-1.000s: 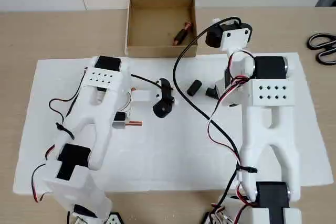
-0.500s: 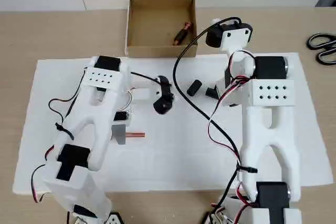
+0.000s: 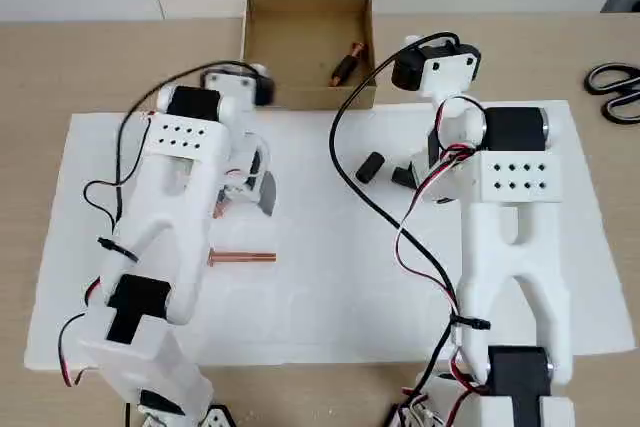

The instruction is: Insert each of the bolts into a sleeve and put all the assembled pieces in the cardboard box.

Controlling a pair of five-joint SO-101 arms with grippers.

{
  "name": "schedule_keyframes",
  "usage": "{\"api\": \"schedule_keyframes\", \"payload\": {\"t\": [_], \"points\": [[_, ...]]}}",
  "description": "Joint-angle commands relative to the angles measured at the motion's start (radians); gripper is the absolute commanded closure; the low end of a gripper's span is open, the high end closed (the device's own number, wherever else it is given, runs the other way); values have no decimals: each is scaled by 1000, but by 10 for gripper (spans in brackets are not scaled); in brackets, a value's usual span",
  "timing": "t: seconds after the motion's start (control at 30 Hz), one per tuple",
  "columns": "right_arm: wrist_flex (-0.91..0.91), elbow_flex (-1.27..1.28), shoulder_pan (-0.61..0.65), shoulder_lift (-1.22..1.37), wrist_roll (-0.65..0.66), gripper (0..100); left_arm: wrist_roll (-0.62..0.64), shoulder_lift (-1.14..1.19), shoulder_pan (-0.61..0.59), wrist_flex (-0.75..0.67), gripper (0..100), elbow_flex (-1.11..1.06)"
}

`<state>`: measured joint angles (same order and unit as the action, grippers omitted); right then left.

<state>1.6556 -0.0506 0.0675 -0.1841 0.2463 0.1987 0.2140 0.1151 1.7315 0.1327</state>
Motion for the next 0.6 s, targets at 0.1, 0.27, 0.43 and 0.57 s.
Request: {"api": "schedule_keyframes", "payload": {"t": [0.1,0.27,0.43,0.57], "points": [[-1,-5,-5,-53,8,995,514,-49,-11,-5,765,-25],[-1,-5,-4,-53,8,995,772,-49,-23,-55,761,-79],[-1,-5,-4,-53,8,995,720,-49,-5,-38,762,-160],[-1,-5,-4,-51,8,995,750,-49,0,-25,762,-202]]}}
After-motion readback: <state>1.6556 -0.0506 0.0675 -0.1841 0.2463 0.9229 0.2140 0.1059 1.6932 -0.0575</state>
